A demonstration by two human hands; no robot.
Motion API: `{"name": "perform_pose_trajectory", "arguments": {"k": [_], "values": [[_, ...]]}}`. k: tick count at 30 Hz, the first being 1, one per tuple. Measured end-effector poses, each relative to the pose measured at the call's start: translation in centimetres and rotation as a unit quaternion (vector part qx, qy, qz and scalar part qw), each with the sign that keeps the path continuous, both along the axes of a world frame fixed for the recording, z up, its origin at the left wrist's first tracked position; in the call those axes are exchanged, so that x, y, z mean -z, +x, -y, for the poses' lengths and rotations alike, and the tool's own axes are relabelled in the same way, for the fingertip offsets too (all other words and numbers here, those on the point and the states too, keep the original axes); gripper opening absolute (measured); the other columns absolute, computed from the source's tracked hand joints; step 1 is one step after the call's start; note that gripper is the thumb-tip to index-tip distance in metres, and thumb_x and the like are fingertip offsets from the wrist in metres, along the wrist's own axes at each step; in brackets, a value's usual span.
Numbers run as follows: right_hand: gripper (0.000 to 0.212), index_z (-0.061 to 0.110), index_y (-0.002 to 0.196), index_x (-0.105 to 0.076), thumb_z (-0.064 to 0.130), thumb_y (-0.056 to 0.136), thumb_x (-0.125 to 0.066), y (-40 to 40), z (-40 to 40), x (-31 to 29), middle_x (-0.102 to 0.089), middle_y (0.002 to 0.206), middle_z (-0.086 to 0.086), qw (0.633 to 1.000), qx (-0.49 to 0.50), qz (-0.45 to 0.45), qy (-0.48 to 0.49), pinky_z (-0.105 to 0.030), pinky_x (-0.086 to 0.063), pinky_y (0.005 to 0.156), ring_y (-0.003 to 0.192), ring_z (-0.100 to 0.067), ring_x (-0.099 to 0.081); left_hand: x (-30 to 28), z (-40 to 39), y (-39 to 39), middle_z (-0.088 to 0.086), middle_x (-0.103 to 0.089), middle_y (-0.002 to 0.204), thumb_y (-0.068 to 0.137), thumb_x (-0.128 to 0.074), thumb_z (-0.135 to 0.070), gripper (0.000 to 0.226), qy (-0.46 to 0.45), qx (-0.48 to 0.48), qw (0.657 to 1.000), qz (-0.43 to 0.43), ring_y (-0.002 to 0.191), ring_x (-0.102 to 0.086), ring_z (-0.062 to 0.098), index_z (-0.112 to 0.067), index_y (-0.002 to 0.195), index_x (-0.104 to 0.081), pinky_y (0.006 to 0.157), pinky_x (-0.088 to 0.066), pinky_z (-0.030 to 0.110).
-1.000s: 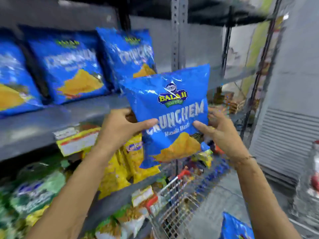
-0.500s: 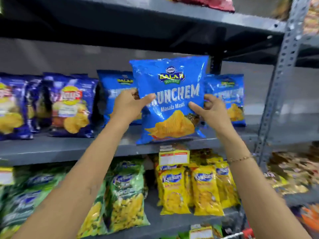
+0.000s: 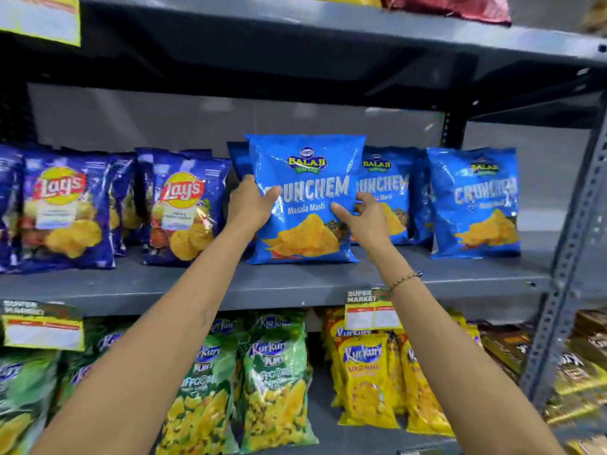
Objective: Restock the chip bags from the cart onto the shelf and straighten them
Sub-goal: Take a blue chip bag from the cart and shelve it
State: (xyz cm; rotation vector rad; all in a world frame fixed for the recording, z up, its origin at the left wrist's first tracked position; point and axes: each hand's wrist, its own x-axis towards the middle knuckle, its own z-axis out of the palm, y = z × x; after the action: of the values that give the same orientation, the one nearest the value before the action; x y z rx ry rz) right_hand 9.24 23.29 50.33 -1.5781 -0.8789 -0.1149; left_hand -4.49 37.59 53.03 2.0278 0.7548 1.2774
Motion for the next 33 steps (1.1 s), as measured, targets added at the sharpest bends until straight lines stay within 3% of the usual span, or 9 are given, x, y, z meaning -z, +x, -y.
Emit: {"name": "perform_pose_trajectory", "arguments": {"k": [6, 12, 16, 19, 21, 25, 27, 29, 33], "values": [[0.053, 0.008, 0.129, -0.046, 0.032, 0.086, -0.066, 0.2, -0.5, 0.3, -0.055, 0.129, -0.009, 0.999, -0.029, -0.018, -0.003, -0.036, -0.047, 0.096, 0.12, -0.022, -0.052, 0.3, -0.4, 0.2, 0.017, -0.061, 0.119, 0.089, -0.054, -0.038, 0.043, 0.004, 0.003, 1.0, -0.024, 0.107, -0.057, 0.036, -0.002, 0.112, -0.05, 0.085, -0.046, 0.041], [0.06, 0.007, 0.138, -0.037, 0.034, 0.089, -0.061, 0.4, -1.0, 0.6, -0.048, 0.14, -0.011, 1.0, -0.017, -0.02, -0.016, -0.028, -0.039, 0.09, 0.126, -0.024, -0.047, 1.3, -0.4, 0.1, 0.01, -0.063, 0.122, 0.09, -0.055, -0.034, 0.041, 0.0, 0.028, 0.999, -0.014, 0.107, -0.06, 0.029, -0.005, 0.119, -0.049, 0.081, -0.047, 0.033], [0.062, 0.009, 0.137, -0.039, 0.038, 0.088, -0.061, 0.6, -1.2, 1.0, -0.052, 0.135, -0.009, 1.0, -0.01, -0.027, -0.005, -0.033, -0.045, 0.094, 0.119, -0.022, -0.051, 2.1, 0.0, -0.4, 0.007, -0.062, 0.125, 0.088, -0.06, -0.029, 0.047, 0.012, 0.039, 0.999, 0.016, 0.111, -0.06, 0.025, -0.008, 0.128, -0.045, 0.087, -0.049, 0.034], [0.051, 0.01, 0.131, -0.044, 0.032, 0.088, -0.062, 0.1, -0.7, 1.8, -0.056, 0.127, -0.009, 0.999, 0.025, -0.017, 0.025, -0.032, -0.047, 0.089, 0.111, -0.02, -0.055, 3.2, 1.1, -0.9, 0.009, -0.056, 0.125, 0.086, -0.062, -0.028, 0.044, 0.09, -0.017, 0.995, 0.042, 0.113, -0.053, 0.024, -0.009, 0.123, -0.048, 0.094, -0.047, 0.04], [0.042, 0.01, 0.126, -0.049, 0.025, 0.089, -0.061, -1.1, 0.0, 2.3, -0.058, 0.124, -0.007, 0.995, 0.078, 0.019, 0.056, -0.034, -0.048, 0.091, 0.11, -0.019, -0.054, 3.8, 3.1, -1.3, 0.009, -0.052, 0.12, 0.086, -0.062, -0.025, 0.036, 0.14, -0.021, 0.986, 0.093, 0.106, -0.052, 0.02, -0.009, 0.116, -0.052, 0.092, -0.047, 0.034], [0.019, 0.011, 0.107, -0.06, 0.017, 0.089, -0.059, -3.7, 3.9, 4.1, -0.065, 0.105, -0.001, 0.985, 0.114, 0.068, 0.111, -0.028, -0.053, 0.081, 0.096, -0.014, -0.061, 5.0, 8.4, -1.2, -0.003, -0.064, 0.087, 0.088, -0.061, -0.026, 0.007, 0.108, 0.107, 0.978, 0.143, 0.073, -0.056, -0.003, -0.02, 0.086, -0.06, 0.067, -0.042, 0.006], [0.01, 0.016, 0.098, -0.062, 0.015, 0.088, -0.06, -4.6, 7.1, 5.8, -0.065, 0.089, 0.01, 0.984, 0.115, 0.071, 0.115, -0.018, -0.05, 0.07, 0.081, 0.0, -0.062, 6.5, 11.1, -0.3, -0.012, -0.063, 0.075, 0.087, -0.063, -0.027, 0.011, 0.066, 0.188, 0.971, 0.132, 0.066, -0.056, -0.005, -0.028, 0.077, -0.058, 0.065, -0.044, 0.009], [0.009, 0.022, 0.094, -0.062, 0.016, 0.088, -0.061, -5.1, 10.7, 8.3, -0.063, 0.082, 0.017, 0.983, 0.134, 0.05, 0.111, -0.018, -0.051, 0.068, 0.073, 0.0, -0.062, 8.8, 14.0, 1.2, -0.015, -0.063, 0.07, 0.086, -0.063, -0.028, 0.013, 0.023, 0.259, 0.959, 0.112, 0.067, -0.057, 0.003, -0.033, 0.074, -0.058, 0.068, -0.05, 0.023], [0.01, 0.023, 0.091, -0.062, 0.013, 0.088, -0.061, -5.4, 18.9, 14.5, -0.064, 0.078, 0.012, 0.978, 0.192, -0.008, 0.086, -0.018, -0.049, 0.064, 0.072, 0.0, -0.059, 14.2, 20.2, 4.8, -0.012, -0.063, 0.065, 0.08, -0.063, -0.033, 0.008, -0.048, 0.364, 0.929, 0.046, 0.064, -0.057, 0.004, -0.028, 0.073, -0.062, 0.067, -0.05, 0.027]]}}
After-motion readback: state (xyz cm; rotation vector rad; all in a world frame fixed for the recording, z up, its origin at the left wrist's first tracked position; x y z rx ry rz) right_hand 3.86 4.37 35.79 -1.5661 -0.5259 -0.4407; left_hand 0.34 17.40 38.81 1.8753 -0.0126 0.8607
